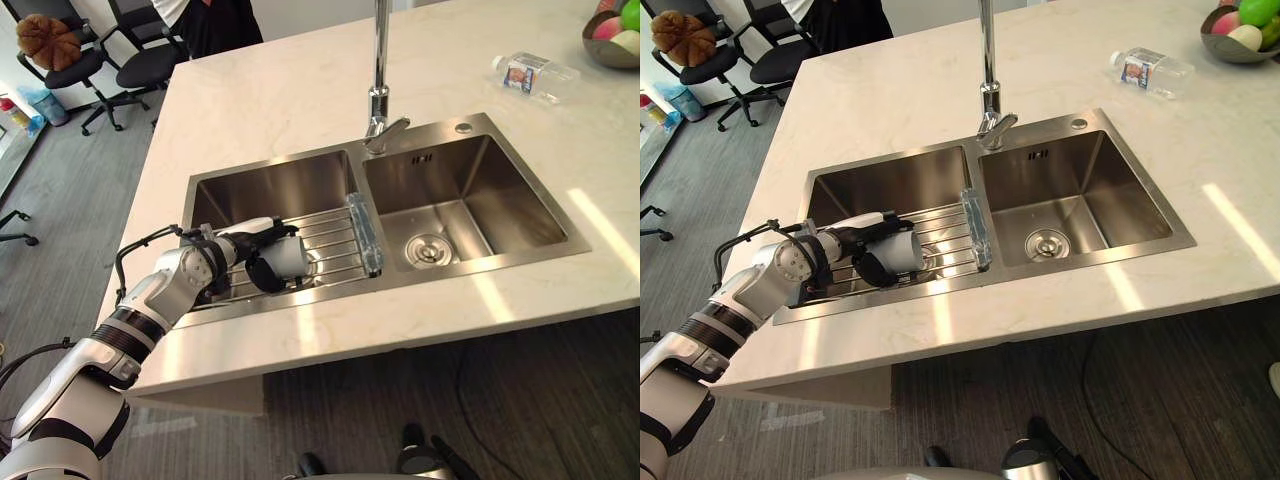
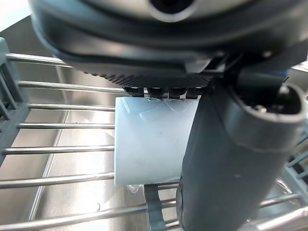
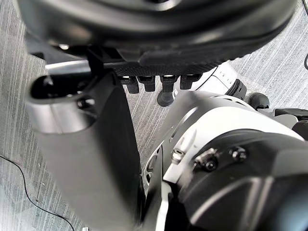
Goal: Walk over to the sink, pick up the cup, carry it to the dishwasher, place the cup inside the dishwasher, then close the dishwasher door
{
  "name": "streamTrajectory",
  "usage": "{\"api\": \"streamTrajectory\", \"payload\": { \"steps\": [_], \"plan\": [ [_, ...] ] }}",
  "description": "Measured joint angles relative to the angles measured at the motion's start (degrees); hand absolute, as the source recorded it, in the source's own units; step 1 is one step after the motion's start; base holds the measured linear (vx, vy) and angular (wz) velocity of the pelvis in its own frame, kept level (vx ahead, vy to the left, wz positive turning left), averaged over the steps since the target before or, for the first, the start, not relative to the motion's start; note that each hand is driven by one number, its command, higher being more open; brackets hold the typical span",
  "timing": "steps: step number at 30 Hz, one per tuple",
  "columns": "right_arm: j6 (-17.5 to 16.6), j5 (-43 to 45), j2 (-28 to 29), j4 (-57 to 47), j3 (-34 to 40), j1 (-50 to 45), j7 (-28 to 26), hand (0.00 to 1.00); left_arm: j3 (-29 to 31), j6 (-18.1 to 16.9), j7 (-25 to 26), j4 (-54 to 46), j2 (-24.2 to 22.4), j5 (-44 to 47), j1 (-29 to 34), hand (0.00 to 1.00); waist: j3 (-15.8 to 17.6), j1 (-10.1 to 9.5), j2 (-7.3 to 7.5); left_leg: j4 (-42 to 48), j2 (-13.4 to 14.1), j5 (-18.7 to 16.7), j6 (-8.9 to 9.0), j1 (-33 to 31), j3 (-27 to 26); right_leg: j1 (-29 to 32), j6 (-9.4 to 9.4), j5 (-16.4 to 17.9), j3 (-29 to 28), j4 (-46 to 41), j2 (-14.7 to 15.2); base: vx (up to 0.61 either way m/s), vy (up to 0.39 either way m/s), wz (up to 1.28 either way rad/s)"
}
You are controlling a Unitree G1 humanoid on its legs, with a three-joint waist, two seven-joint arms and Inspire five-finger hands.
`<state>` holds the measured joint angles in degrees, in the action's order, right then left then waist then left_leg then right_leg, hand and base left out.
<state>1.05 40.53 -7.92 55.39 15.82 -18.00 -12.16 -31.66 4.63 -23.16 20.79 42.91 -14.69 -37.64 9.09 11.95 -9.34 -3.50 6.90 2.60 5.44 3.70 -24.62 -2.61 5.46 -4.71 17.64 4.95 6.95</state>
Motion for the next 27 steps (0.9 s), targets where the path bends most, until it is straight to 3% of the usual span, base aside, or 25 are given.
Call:
{"api": "streamTrajectory", "payload": {
  "steps": [2,3,10,21,27],
  "plan": [
    [-0.07,0.00,-0.01,-0.07,-0.09,-0.21,0.11,1.00,0.00,-0.13,0.47,0.00,-0.14,-0.03,0.00,1.00,0.24,0.01,-0.03,0.07,-0.01,-0.06,0.08,0.01,0.00,0.06,-0.01,-0.06,-0.16,-0.01,0.00,-0.01,-0.018,-0.08],
    [-0.15,0.15,-0.03,-0.13,-0.24,-0.32,0.11,1.00,0.00,-0.14,0.84,0.03,-0.35,-0.27,0.00,0.00,0.40,0.02,-0.04,0.08,0.00,-0.08,0.11,0.01,0.01,0.17,-0.02,-0.12,-0.32,-0.01,0.01,-0.02,-0.014,-0.05],
    [-0.61,0.44,-0.02,-0.72,-0.48,-0.49,0.12,1.00,0.04,-0.56,3.02,0.03,-0.74,-2.47,0.01,0.00,1.37,0.03,-0.03,0.35,0.09,-0.19,0.23,0.00,0.05,0.33,-0.05,-0.28,-0.68,0.23,0.01,-0.03,-0.013,-0.02],
    [-2.06,0.45,-0.59,-1.40,-1.75,-0.70,0.12,1.00,0.04,-5.22,5.94,0.40,-0.85,-4.84,0.38,0.00,1.44,-0.07,-0.07,0.49,0.23,-0.21,0.23,-0.36,1.18,0.11,-0.06,-0.28,1.06,0.14,0.08,-0.01,-0.008,0.04],
    [-2.51,0.45,-1.35,-2.23,-2.90,-1.68,0.12,1.00,0.10,-12.55,16.36,0.36,-0.78,-5.40,0.95,0.00,1.44,-1.57,-0.07,0.92,-0.23,-0.04,0.01,-1.39,4.17,-0.74,-0.04,-0.11,4.81,-0.06,0.70,-0.01,-0.007,0.22]
  ]
}}
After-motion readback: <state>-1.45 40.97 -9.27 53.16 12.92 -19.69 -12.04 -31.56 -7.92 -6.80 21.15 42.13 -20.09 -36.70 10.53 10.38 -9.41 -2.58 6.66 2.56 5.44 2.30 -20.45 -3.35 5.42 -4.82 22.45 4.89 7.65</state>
